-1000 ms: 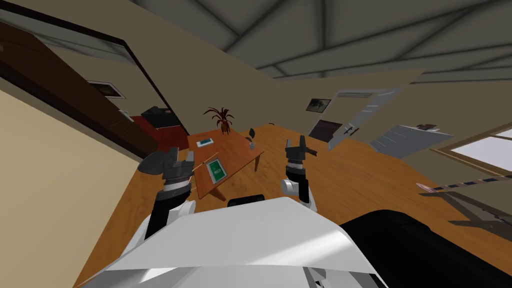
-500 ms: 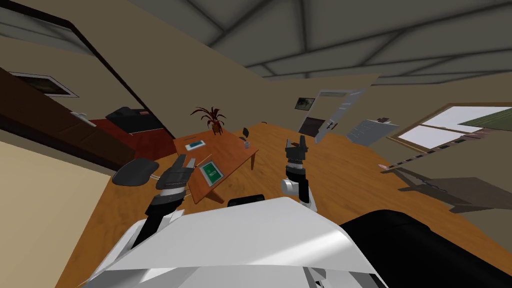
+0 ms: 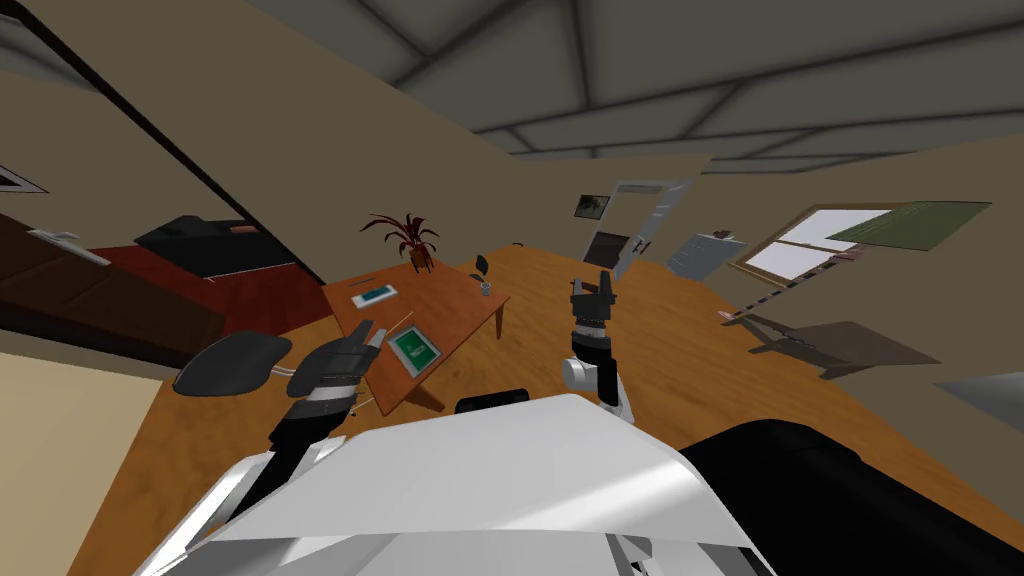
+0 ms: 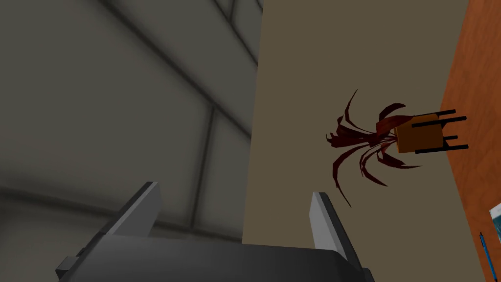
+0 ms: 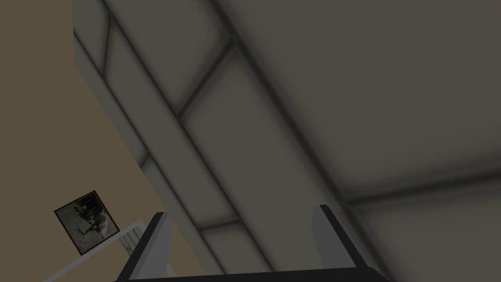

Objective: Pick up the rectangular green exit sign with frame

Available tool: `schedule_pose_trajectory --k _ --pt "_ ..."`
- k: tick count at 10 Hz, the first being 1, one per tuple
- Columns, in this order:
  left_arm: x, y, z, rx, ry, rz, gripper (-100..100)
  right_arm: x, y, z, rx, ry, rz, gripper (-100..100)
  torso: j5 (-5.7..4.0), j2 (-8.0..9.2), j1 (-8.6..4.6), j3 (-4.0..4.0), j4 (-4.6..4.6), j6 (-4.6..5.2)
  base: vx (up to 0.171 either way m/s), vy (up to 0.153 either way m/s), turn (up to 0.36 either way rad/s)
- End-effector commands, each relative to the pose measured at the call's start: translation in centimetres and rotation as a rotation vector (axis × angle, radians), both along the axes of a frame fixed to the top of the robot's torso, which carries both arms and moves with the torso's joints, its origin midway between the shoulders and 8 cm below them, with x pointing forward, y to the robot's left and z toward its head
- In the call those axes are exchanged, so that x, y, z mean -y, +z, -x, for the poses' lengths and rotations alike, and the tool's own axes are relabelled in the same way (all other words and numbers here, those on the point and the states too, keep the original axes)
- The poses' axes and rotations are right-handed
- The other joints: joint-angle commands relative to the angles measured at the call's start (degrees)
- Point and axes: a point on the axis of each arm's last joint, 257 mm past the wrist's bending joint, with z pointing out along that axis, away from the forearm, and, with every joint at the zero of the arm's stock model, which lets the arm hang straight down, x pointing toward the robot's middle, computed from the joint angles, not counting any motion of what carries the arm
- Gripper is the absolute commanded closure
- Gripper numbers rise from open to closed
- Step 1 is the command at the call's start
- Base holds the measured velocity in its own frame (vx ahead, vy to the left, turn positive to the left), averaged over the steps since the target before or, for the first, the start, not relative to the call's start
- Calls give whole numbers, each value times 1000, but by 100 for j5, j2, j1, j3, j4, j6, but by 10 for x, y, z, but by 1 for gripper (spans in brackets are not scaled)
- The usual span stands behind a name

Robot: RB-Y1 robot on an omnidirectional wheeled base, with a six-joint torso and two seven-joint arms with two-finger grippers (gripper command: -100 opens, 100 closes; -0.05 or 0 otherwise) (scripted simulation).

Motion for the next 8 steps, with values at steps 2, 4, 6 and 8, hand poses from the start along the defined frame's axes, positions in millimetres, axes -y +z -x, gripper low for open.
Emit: schedule_pose_trajectory --k 2,4,6,8 --pt "-15 -27 4 -81 -3 -28 -100 0 0 0 0 0 0 0 0 0 0 0 0 1 -25 20 -220" --pt "-40 -60 13 -183 1 -72 -100 0 0 0 0 0 0 0 -1 -2 -3 -1 0 0 -18 13 -245" --pt "-54 -80 19 -247 3 -85 -100 0 0 0 0 0 0 0 0 -5 -3 -3 -1 -4 -11 12 -159" --pt "-69 -100 27 -308 7 -95 -100 0 0 0 0 0 0 0 -1 -8 -6 -5 -1 -4 -3 7 -183"
